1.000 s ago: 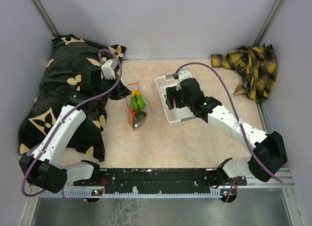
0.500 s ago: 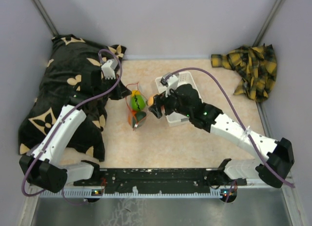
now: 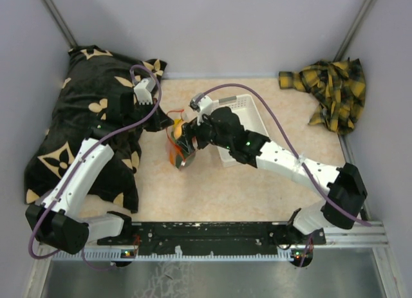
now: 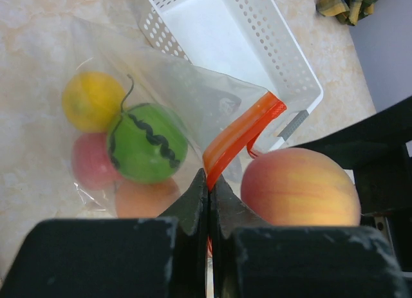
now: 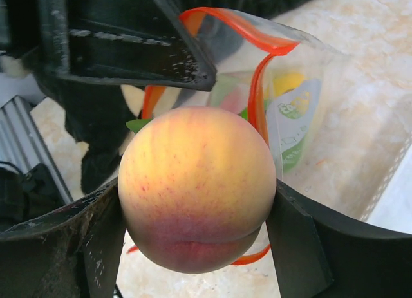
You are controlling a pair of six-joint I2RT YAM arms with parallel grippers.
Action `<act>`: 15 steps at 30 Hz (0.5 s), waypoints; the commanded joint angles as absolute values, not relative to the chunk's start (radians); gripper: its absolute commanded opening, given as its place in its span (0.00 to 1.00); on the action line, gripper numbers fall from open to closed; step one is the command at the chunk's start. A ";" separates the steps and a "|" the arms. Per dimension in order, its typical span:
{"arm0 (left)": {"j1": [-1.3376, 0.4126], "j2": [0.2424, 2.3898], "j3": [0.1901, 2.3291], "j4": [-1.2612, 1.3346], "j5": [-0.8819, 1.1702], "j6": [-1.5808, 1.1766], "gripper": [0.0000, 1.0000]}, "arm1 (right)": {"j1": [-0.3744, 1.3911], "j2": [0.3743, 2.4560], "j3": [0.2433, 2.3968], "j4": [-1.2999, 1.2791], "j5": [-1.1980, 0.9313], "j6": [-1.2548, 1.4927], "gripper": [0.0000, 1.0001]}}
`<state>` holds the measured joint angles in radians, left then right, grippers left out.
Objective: Place the food in the zip-top bag and seal the zipper
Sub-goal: Place the fake fruit in the zipper food storage bag.
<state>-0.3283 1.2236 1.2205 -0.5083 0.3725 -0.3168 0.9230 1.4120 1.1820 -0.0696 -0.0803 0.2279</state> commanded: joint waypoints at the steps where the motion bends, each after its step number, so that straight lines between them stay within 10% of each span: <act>1: -0.321 1.218 1.225 -0.469 0.400 -0.318 0.00 | 0.934 1.457 1.272 -0.051 0.038 0.218 0.58; 15: -0.321 1.220 1.223 -0.461 0.436 -0.321 0.00 | 0.933 1.548 1.296 -0.114 0.331 0.226 0.69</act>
